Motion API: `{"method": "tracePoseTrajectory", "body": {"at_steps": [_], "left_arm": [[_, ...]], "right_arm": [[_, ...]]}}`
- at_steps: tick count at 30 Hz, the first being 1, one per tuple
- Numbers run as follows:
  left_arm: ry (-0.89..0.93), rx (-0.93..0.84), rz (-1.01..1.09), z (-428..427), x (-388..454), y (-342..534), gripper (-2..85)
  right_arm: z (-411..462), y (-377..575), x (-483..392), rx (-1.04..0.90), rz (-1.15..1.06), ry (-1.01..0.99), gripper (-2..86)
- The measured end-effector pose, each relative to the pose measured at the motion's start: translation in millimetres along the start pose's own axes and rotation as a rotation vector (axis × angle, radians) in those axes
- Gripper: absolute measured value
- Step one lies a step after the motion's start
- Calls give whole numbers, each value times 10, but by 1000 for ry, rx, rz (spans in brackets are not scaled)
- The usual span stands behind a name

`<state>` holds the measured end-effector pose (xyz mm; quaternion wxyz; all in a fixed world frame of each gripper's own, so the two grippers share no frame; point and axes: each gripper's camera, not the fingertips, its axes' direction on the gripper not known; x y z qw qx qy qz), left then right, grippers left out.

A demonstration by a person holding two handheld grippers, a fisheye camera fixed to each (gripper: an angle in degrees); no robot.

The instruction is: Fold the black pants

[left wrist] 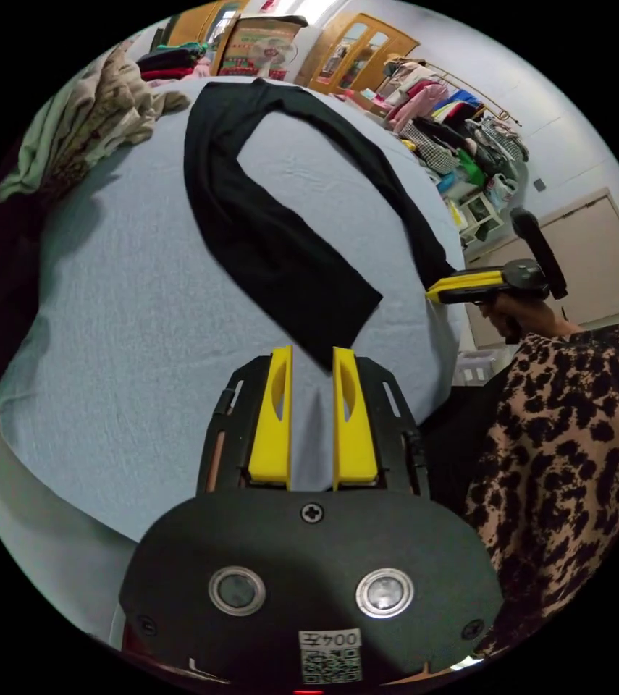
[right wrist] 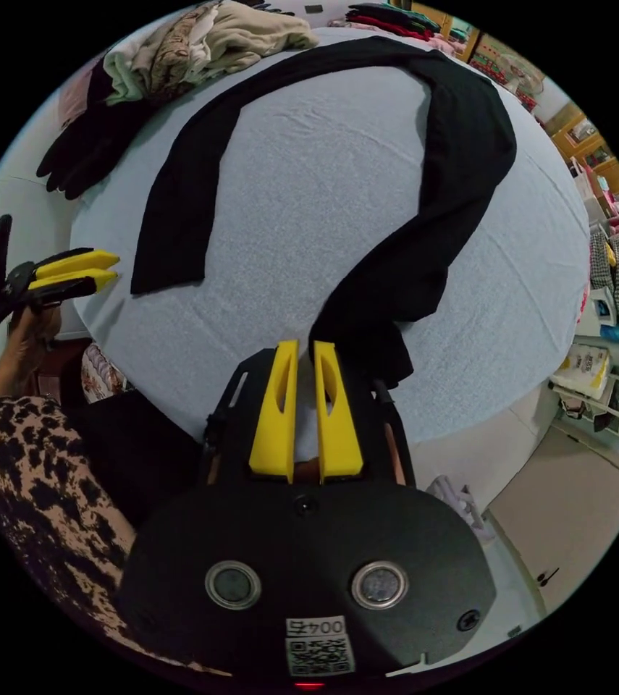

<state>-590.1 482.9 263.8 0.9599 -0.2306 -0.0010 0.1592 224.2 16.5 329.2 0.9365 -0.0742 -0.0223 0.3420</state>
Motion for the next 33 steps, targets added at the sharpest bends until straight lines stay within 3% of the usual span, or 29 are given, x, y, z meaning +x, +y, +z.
{"method": "tracePoseTrajectory", "body": {"at_steps": [1,3,5,8,18,33], "left_arm": [[2,-2,-2,16,-20,-2,87],[22,-16,-14,81,-98,-13,92],[59,-20,-57,119,-205,-4,95],[125,5,-179,121,-486,62,101],[403,57,-384,167,-1354,131,106],[601,47,-473,348,-2117,132,93]], "right_arm": [[-8,15,47,-2,-12,-62,44],[-63,97,264,29,-6,-411,46],[-157,187,384,130,24,-536,55],[-238,211,480,212,7,-574,91],[233,-90,862,137,161,-753,103],[646,92,1042,110,284,-855,84]]}}
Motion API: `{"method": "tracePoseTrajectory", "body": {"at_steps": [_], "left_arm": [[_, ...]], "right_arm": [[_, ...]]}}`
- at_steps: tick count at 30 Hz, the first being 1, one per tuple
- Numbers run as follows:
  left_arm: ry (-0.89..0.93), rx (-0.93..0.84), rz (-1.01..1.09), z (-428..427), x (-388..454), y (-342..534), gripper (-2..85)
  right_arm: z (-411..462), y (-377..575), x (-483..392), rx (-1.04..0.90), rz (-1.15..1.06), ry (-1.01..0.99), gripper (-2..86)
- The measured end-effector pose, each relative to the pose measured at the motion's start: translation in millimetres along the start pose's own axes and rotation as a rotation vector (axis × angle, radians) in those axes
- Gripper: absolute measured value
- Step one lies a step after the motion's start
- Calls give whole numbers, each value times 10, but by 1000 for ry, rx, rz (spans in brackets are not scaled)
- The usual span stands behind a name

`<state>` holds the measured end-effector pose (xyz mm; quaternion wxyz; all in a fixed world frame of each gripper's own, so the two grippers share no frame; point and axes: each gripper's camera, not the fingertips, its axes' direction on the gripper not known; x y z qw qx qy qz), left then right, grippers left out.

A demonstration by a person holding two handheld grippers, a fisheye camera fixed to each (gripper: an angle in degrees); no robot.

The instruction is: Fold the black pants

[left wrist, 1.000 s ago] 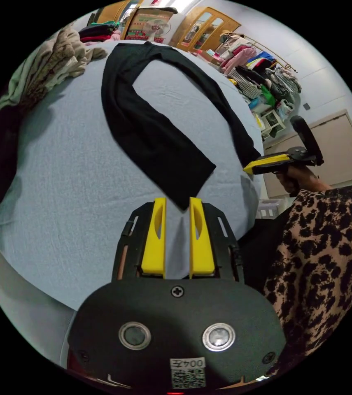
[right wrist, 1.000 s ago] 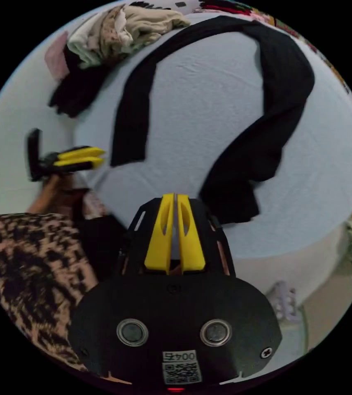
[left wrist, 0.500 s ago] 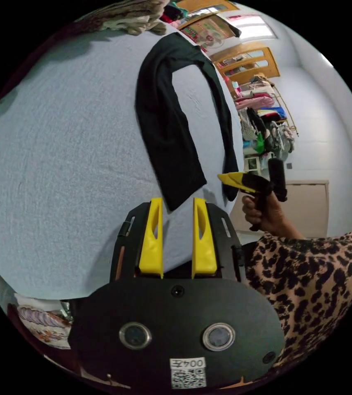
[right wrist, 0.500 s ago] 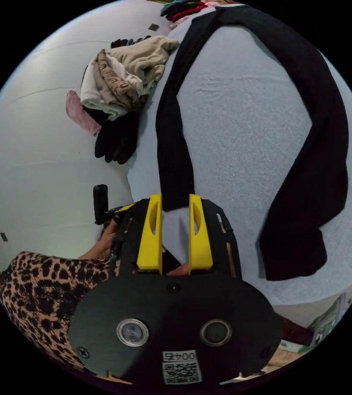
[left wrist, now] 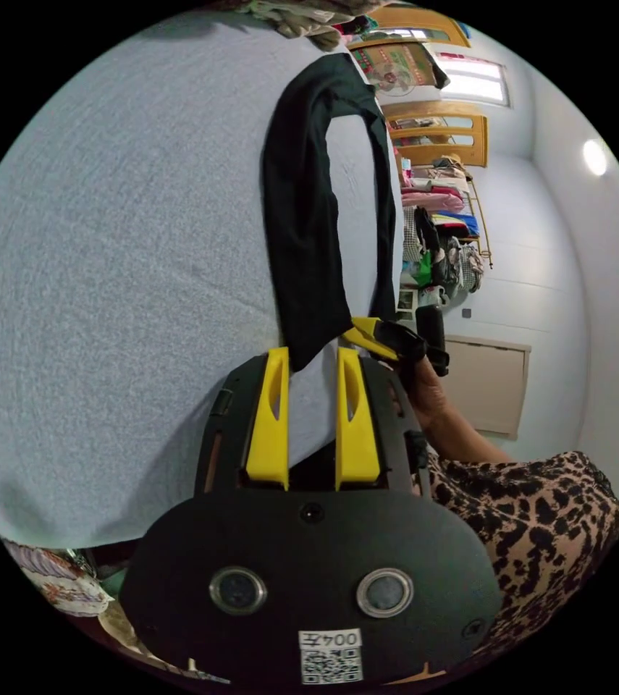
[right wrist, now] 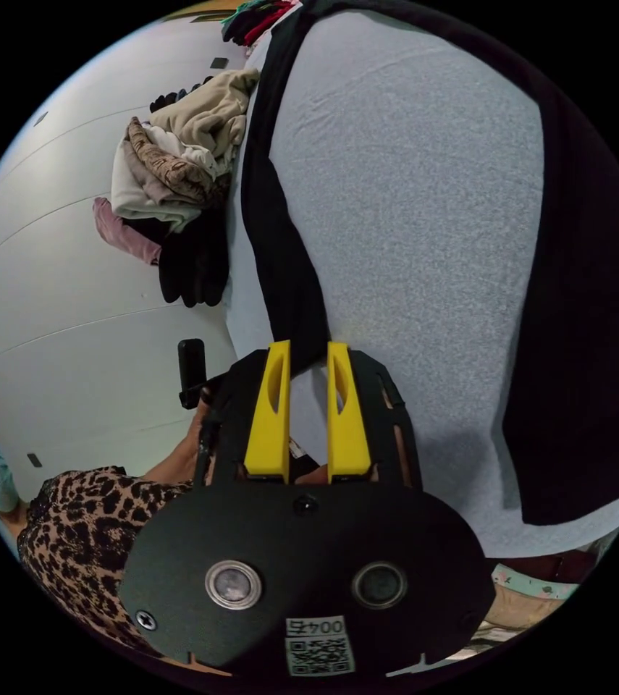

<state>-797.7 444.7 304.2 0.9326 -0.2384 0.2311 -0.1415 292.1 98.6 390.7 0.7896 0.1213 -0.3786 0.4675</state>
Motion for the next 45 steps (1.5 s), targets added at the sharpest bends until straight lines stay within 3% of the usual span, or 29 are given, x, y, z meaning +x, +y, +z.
{"method": "tracePoseTrajectory", "body": {"at_steps": [17,22,25,27,29,35,38,45], "left_arm": [[127,82,-167,-80,-282,-50,25],[296,85,-28,-635,90,-126,19],[155,14,189,-1027,550,-111,18],[6,-68,304,-1083,619,-78,17],[-20,-122,313,-982,423,-91,17],[133,-147,165,-767,-107,-123,16],[52,-166,225,-733,-1,-51,16],[40,-280,124,-121,-306,42,18]], "right_arm": [[-15,76,-146,-84,-90,-54,33],[-163,489,-1096,66,-300,37,29],[-97,922,-1717,165,-442,194,29],[187,1140,-1772,186,-397,243,29],[475,1190,-1638,164,-318,275,28],[798,1239,-1718,209,-212,297,28],[915,1325,-1886,219,-220,387,29],[1176,1376,-1580,149,-37,415,31]]}}
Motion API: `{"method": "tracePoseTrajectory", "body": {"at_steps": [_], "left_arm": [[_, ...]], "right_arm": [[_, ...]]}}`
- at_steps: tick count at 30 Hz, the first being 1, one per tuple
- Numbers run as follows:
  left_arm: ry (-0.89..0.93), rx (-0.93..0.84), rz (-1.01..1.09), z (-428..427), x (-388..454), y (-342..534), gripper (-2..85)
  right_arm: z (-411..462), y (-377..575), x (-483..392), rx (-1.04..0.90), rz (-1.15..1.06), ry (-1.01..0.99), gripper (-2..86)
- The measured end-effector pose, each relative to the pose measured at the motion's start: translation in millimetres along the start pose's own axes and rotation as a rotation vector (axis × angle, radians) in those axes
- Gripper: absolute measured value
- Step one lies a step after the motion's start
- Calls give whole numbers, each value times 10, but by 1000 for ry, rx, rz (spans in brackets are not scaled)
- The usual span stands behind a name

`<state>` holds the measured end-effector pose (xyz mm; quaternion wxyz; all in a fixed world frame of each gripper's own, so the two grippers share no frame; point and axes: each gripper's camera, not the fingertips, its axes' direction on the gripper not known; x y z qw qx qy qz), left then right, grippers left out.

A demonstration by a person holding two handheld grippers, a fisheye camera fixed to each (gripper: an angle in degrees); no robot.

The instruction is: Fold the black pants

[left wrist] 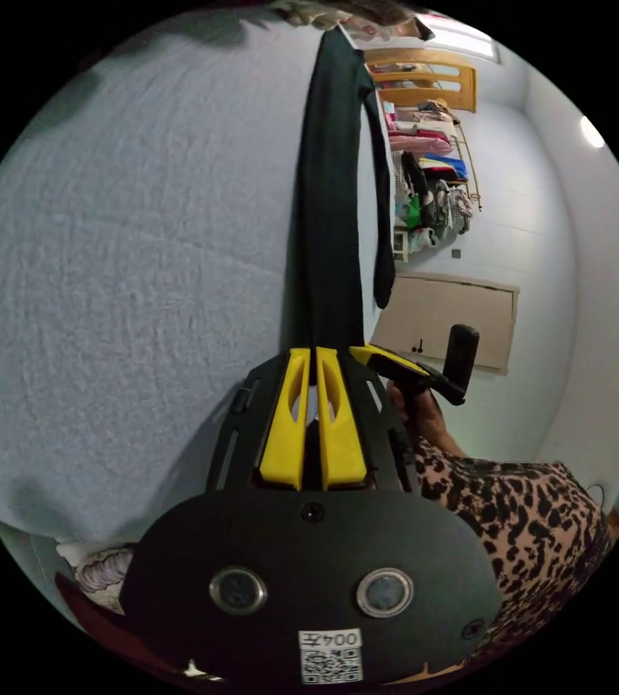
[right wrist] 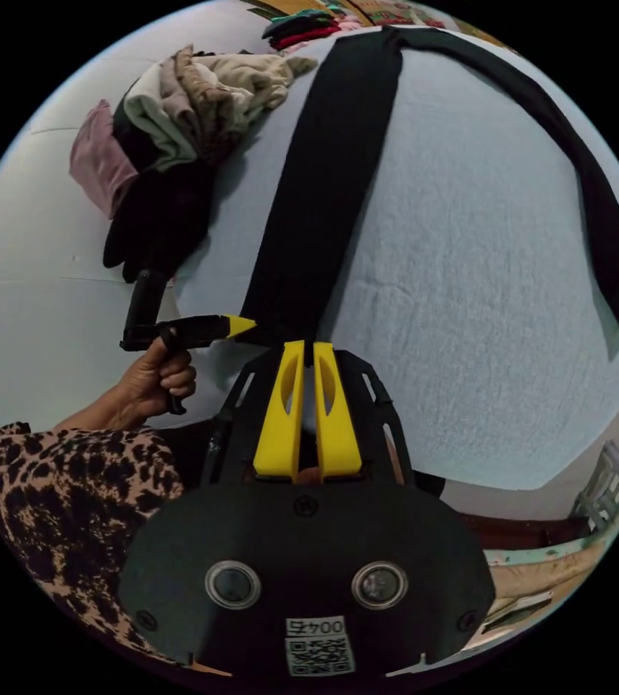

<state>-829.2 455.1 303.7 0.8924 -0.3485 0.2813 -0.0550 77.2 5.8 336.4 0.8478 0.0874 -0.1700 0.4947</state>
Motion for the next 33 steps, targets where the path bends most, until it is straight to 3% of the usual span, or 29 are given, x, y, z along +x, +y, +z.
{"method": "tracePoseTrajectory", "body": {"at_steps": [5,13,16,20,23,25,27,29,33], "left_arm": [[-85,-48,68,279,171,-5,21],[-57,-22,120,443,309,260,33],[-96,30,148,392,451,456,34],[-305,190,308,267,1018,810,25],[-586,334,482,370,1680,1065,19],[-557,420,467,465,1871,1113,15],[-307,325,420,692,1876,944,8],[-189,298,397,887,1899,850,6],[-248,255,472,1273,2253,782,3]], "right_arm": [[26,82,-49,-13,-34,59,37],[-257,354,121,-3,-41,-79,109],[-666,559,410,125,35,-74,112],[-1371,789,1130,369,264,-84,113],[-1719,731,1313,382,228,129,120],[-1781,616,1219,329,92,303,125],[-1698,483,1085,234,-115,440,134],[-1620,421,1064,182,-222,505,138],[-1567,342,1265,78,-302,588,100]]}}
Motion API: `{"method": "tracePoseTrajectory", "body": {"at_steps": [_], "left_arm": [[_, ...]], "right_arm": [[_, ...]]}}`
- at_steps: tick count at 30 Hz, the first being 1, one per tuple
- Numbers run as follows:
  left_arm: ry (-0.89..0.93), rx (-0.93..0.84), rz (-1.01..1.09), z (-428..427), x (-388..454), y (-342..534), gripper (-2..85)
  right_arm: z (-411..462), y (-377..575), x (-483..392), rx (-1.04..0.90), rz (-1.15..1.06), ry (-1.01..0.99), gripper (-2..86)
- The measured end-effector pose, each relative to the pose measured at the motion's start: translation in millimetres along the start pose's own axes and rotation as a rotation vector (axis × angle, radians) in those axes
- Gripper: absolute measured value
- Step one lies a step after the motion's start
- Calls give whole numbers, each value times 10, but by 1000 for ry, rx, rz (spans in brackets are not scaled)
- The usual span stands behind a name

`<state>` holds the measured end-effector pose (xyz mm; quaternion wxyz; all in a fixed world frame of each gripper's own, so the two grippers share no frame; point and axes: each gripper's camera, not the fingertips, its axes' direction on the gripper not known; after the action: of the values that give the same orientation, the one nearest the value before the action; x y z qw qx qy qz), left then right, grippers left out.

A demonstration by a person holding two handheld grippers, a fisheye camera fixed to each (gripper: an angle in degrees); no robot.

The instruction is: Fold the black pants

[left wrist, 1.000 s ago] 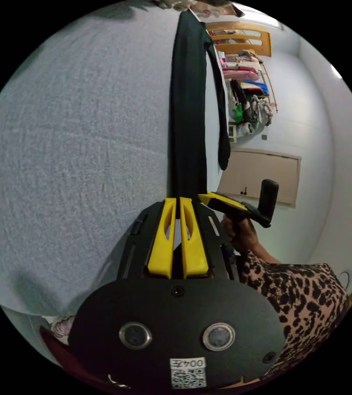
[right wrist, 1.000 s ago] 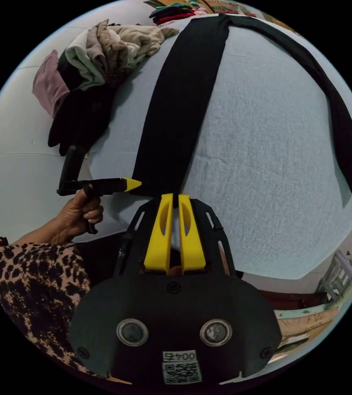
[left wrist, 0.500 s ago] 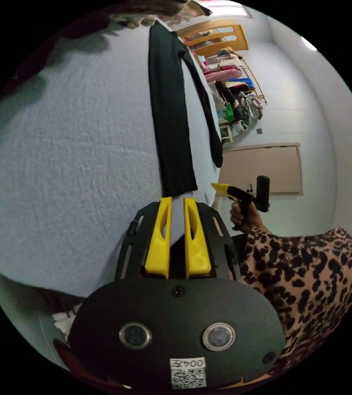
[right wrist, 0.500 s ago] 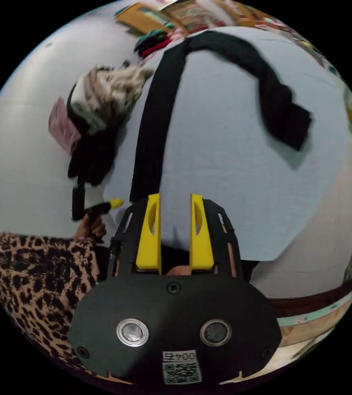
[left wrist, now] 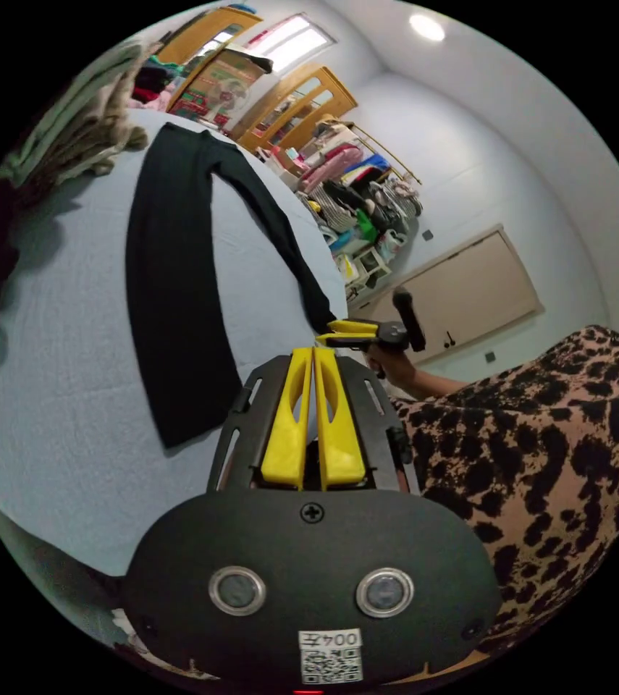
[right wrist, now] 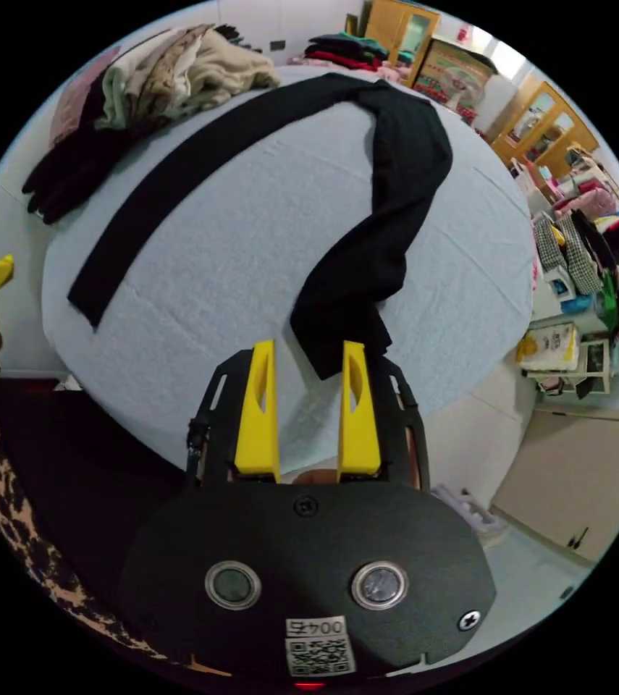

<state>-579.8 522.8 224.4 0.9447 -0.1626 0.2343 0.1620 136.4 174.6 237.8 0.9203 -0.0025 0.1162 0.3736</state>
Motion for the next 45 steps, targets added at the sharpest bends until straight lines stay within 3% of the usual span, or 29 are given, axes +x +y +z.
{"method": "tracePoseTrajectory", "body": {"at_steps": [2,4,6,9,14,18,26,30,36,41,45], "left_arm": [[-30,-28,33,111,132,-41,2],[-40,-54,34,218,192,-65,2],[-41,-70,5,342,204,-85,3],[-42,-94,1,491,226,-141,4],[-12,-162,-3,887,184,-273,16],[54,-270,-28,1400,53,-455,36],[316,-342,-77,2411,-139,-914,104],[601,-207,-199,2757,-412,-1006,136],[856,-49,-277,2932,-674,-1002,157],[1070,57,-342,3077,-836,-966,106],[957,23,-388,2971,-955,-954,37]], "right_arm": [[-12,33,148,-23,41,69,52],[-90,48,343,-56,57,-46,35],[-495,209,746,122,158,-335,30],[-819,690,1456,331,412,-591,27],[-382,1627,2398,305,786,-695,28],[-96,2083,2688,335,902,-867,30],[-211,2195,2897,351,848,-1115,30],[-433,2165,2976,369,783,-1176,28],[-650,2100,3033,360,702,-1223,28],[-641,2099,3073,343,706,-1229,29],[-648,2094,3082,304,687,-1108,27]]}}
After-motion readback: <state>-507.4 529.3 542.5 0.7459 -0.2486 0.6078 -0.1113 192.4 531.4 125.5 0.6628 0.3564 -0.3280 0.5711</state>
